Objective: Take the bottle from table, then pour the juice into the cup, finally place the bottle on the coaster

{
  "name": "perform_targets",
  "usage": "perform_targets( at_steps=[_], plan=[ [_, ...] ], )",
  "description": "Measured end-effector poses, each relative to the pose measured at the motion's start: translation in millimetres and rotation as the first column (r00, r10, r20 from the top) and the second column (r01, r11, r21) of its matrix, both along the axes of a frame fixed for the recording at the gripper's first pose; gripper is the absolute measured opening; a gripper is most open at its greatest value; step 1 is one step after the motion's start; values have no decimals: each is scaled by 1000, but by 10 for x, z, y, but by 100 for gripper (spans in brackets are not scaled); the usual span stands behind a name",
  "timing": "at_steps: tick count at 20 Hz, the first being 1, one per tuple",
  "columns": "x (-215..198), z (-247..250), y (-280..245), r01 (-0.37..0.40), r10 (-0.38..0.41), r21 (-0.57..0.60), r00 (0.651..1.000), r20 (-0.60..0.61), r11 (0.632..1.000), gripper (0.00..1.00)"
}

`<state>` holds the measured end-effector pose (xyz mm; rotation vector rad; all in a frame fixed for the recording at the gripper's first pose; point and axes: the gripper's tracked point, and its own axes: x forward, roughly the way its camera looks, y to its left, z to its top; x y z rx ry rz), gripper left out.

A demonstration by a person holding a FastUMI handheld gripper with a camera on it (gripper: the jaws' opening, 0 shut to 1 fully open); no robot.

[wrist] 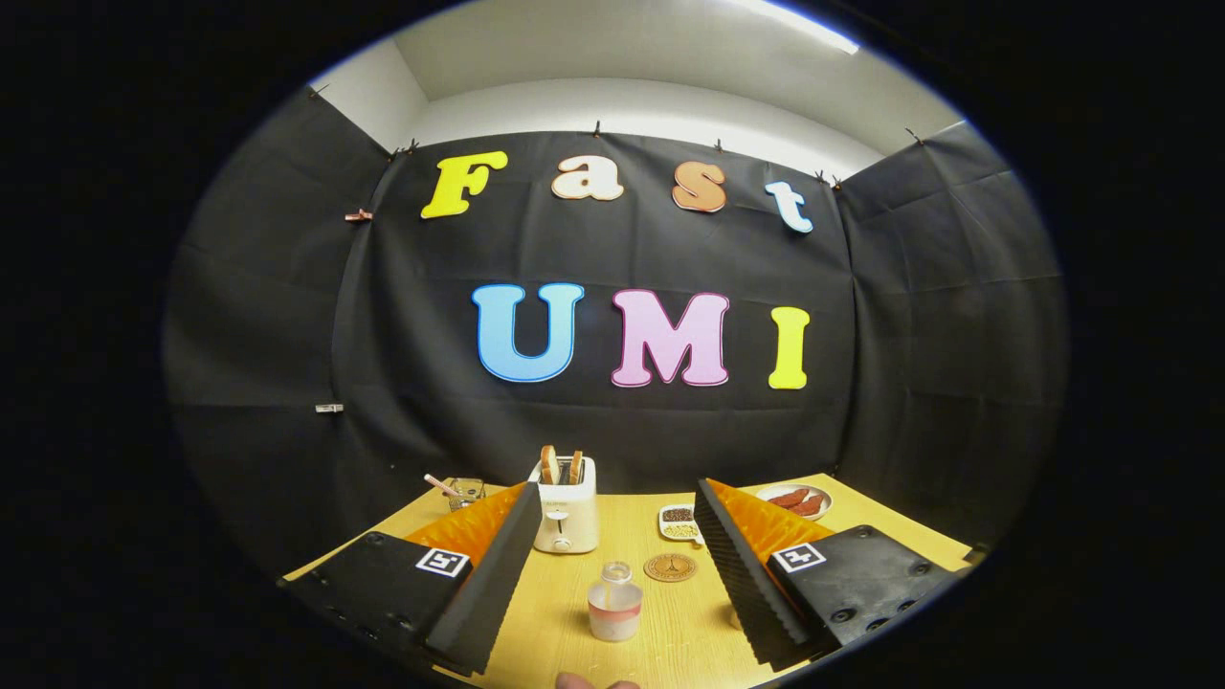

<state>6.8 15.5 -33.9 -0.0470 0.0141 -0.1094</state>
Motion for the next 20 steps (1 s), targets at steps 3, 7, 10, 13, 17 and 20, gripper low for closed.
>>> perform_targets(
  at_steps=[3, 7, 10, 13, 17, 20],
  plan=[
    [39, -164, 94, -29, 29, 2, 1000, 8, 1000, 98],
    [19, -463, 91, -24, 23, 43, 999, 22, 999, 98],
    [11, -817, -33, 21, -20, 85, 1000, -14, 996, 98],
    [57, -1172, -115, 49, -44, 103, 998, -50, 993, 98],
    [174, -1621, -171, 32, -25, 82, 996, -89, 996, 98],
    [264, -1963, -242, 36, -27, 85, 994, -108, 996, 98]
  ],
)
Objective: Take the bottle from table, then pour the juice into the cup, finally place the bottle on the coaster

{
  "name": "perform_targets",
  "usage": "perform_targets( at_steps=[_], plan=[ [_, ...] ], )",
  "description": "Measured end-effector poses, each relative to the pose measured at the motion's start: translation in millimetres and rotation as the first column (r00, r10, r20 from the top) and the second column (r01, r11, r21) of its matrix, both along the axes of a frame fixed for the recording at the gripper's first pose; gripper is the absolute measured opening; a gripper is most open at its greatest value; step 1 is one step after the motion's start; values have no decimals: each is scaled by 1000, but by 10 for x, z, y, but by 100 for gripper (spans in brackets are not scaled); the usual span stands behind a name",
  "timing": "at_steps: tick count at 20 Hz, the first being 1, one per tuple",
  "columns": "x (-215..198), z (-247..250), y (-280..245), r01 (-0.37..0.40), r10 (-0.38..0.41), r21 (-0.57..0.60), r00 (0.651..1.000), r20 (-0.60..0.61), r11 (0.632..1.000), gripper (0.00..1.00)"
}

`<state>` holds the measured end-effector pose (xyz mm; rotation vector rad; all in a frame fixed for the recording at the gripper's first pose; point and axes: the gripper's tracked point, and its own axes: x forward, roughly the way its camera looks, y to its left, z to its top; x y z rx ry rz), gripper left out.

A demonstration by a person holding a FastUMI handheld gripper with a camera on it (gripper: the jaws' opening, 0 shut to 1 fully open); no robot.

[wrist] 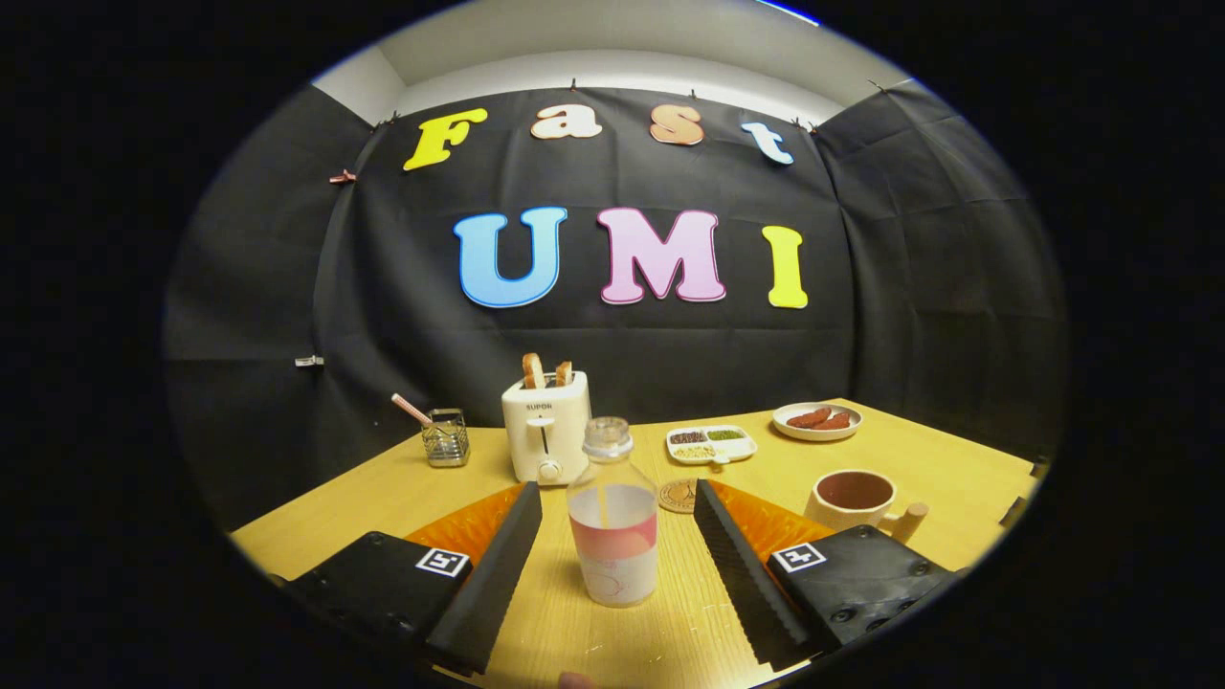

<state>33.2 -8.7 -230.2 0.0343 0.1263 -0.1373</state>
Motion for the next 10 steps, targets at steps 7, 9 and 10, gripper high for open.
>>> perform_targets(
  at_steps=[7, 9, 10],
  plan=[
    [317, -383, 9, -43, 42, -25, 999, -13, 999, 99],
    [397, -435, 25, -59, 59, -25, 998, -15, 998, 99],
    [438, -437, 19, -60, 60, -26, 998, -13, 998, 99]
  ],
)
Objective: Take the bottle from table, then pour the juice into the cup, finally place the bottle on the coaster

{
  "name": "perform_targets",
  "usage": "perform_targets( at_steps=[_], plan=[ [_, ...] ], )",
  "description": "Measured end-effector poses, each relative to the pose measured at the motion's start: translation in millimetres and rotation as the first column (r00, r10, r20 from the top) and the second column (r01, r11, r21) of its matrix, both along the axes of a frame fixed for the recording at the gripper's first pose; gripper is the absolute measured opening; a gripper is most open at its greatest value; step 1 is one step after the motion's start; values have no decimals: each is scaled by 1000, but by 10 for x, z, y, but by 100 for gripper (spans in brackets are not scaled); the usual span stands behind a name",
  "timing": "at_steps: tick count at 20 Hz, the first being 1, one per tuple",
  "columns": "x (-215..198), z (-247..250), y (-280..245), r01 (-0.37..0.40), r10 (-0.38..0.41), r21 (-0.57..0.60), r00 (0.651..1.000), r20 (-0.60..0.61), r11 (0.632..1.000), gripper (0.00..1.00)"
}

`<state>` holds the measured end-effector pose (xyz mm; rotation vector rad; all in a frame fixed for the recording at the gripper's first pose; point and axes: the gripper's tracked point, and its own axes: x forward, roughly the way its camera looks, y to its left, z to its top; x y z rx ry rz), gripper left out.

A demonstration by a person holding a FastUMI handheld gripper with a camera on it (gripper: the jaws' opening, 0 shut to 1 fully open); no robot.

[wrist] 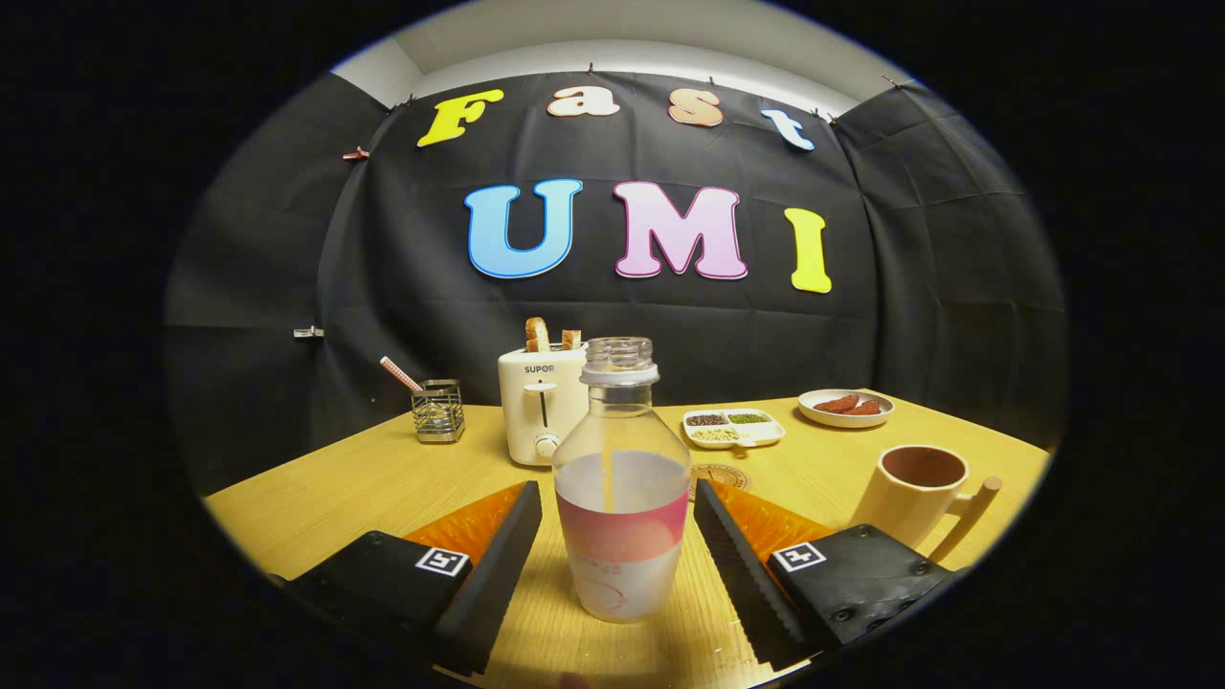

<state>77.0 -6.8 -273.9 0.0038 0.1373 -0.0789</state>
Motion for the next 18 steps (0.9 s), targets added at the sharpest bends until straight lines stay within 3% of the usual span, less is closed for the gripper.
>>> perform_targets(
  at_steps=[3, 4, 9, 12, 18],
  plan=[
    [75, -39, -71, 17, -17, -5, 1000, 2, 1000, 98],
    [46, -20, -68, 15, -15, -5, 1000, -1, 1000, 75],
    [-33, 28, -108, 44, -45, -25, 998, -51, 999, 75],
    [-84, 346, -38, 18, -20, -42, 999, -47, 999, 75],
    [-166, 795, 1, -11, 15, 52, 996, -87, 999, 75]
  ],
)
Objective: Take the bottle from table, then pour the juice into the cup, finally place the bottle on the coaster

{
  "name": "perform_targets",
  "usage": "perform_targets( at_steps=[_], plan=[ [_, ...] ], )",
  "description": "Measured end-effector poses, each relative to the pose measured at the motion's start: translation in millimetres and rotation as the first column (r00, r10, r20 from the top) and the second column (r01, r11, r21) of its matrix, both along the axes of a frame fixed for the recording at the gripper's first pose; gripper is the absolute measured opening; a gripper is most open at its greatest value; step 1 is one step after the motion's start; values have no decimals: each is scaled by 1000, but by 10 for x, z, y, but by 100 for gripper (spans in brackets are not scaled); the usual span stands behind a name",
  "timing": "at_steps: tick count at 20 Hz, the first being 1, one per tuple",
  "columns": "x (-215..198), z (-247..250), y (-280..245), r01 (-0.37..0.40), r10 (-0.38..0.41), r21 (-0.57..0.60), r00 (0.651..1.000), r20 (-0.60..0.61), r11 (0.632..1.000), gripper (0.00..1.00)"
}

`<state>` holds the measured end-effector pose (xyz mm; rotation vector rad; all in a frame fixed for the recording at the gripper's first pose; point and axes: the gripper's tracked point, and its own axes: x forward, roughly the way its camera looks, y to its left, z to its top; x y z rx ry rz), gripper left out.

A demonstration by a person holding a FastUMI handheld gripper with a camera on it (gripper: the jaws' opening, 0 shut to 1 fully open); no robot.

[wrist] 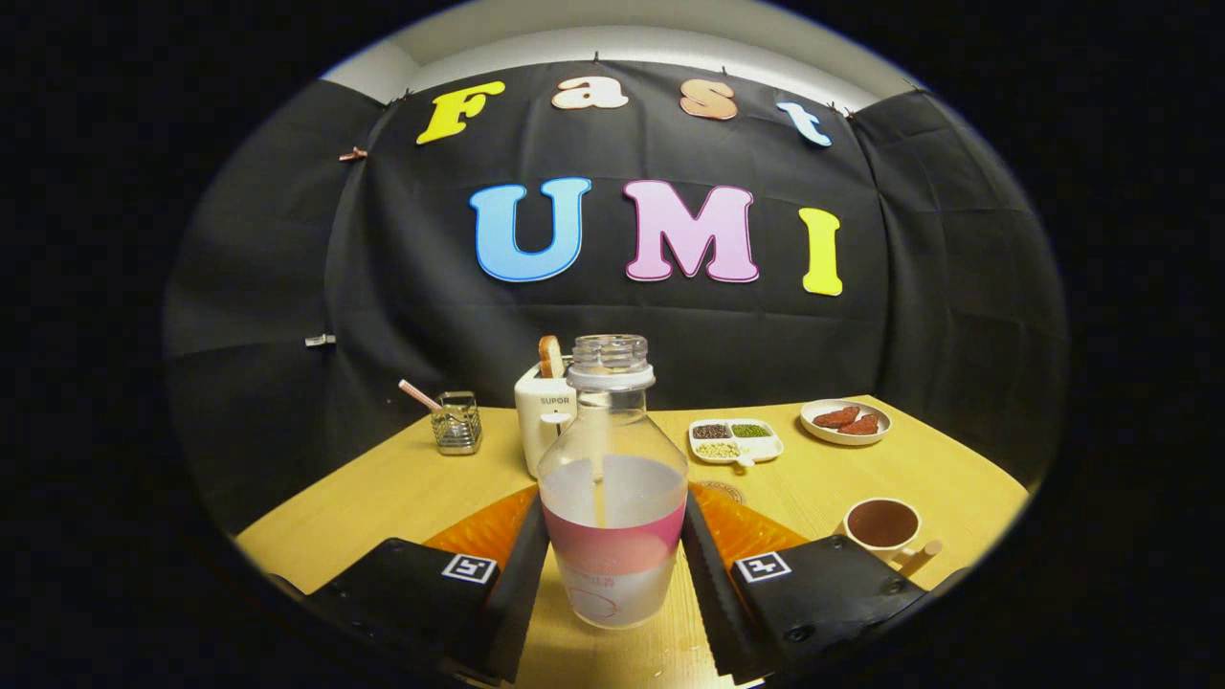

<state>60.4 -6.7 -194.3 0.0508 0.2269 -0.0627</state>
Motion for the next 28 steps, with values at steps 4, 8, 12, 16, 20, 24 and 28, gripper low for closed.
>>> perform_targets(
  at_steps=[4, 8, 12, 16, 20, 24, 28],
  plan=[
    [-55, 230, -127, 58, -62, 219, 998, 12, 974, 75],
    [-102, 211, -371, 147, -145, 492, 989, -43, 858, 75],
    [-117, 221, -780, 237, -279, 750, 957, -73, 617, 74],
    [-157, 69, -1086, 277, -345, 882, 928, -142, 381, 74],
    [-173, -97, -1192, 294, -340, 916, 920, -193, 275, 75],
    [-193, -144, -1215, 291, -328, 927, 922, -206, 236, 74],
    [-96, -229, -1148, 296, -310, 936, 923, -229, 190, 74]
  ],
)
